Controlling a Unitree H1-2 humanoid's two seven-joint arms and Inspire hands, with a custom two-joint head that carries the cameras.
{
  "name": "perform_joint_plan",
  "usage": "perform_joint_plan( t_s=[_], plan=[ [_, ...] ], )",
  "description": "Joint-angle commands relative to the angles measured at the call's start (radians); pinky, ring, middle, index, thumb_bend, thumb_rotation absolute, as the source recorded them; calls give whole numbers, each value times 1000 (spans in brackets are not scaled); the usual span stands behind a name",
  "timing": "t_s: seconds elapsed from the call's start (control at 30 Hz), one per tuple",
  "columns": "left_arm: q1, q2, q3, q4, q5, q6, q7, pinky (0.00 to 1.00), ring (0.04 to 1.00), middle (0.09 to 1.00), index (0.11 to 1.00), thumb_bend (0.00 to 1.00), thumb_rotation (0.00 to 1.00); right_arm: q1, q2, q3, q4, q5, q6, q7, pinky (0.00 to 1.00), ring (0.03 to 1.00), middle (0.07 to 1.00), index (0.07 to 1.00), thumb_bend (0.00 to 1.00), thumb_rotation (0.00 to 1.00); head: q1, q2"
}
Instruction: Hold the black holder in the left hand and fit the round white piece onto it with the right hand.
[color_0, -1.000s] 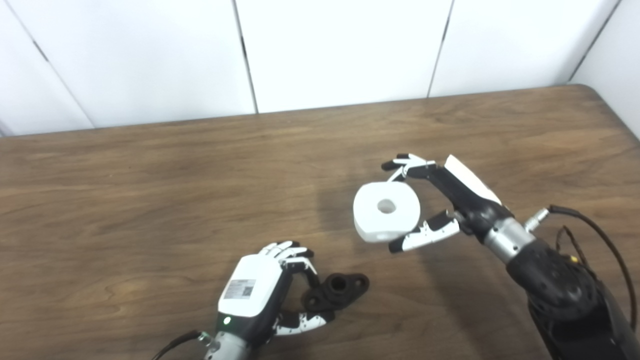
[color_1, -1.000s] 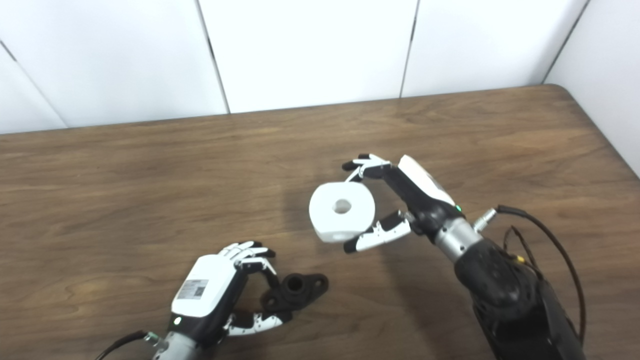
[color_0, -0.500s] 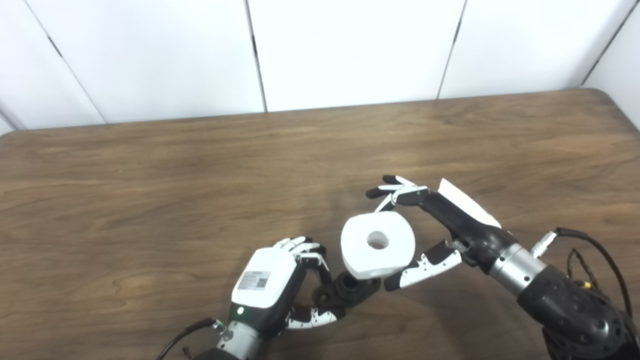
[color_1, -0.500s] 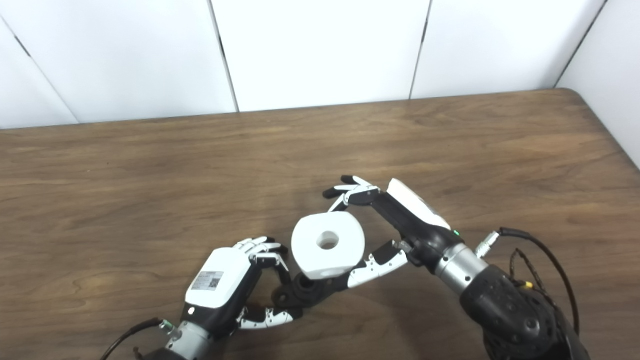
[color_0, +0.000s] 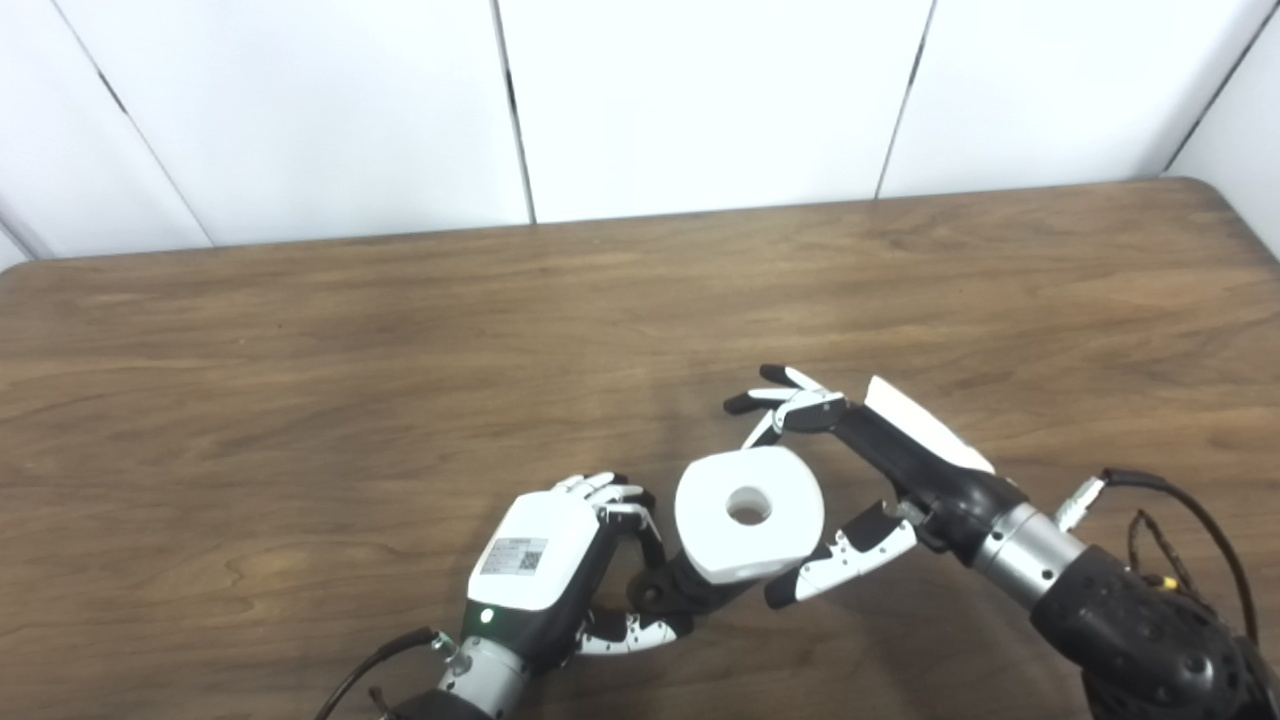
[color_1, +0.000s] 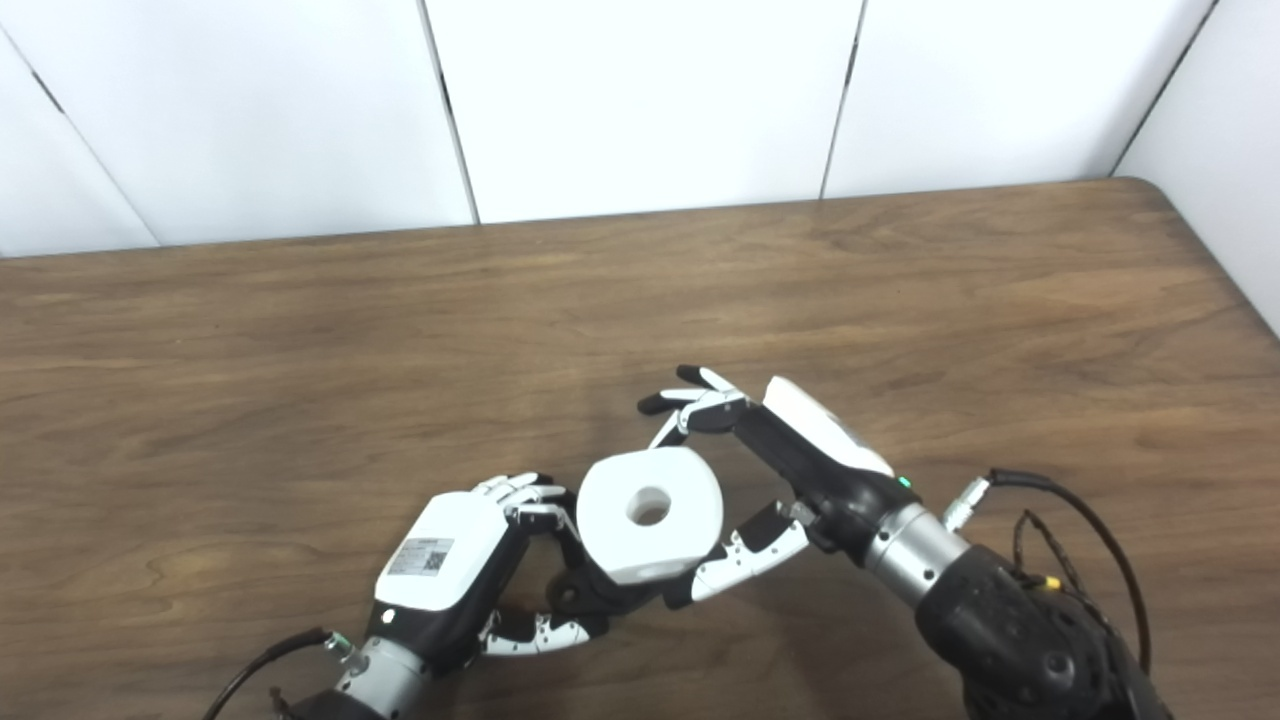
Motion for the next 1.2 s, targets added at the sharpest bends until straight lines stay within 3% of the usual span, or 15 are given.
perform_joint_plan(
  t_s=[0.0, 0.27, 0.67, 1.17],
  plan=[
    [30, 3, -11, 25, 2, 32, -62, 859, 872, 794, 488, 520, 60, -6, 5, -1, -12, -13, -63, -33, 903, 984, 847, 483, 522, 145, 0, 2],
    [29, -5, -17, 31, 11, 29, -60, 853, 869, 793, 488, 520, 60, 9, 22, 2, 37, -39, -164, -65, 875, 977, 841, 483, 521, 143, 26, 3],
    [29, -14, -21, 28, 24, 31, -65, 847, 868, 795, 488, 519, 62, 19, 56, 7, 69, -42, -206, -82, 879, 972, 837, 482, 522, 142, 35, 1],
    [23, -28, -25, 32, 31, 38, -64, 850, 870, 794, 488, 519, 62, 32, 73, 27, 72, -33, -205, -79, 879, 977, 843, 482, 522, 142, 53, 7]
  ],
)
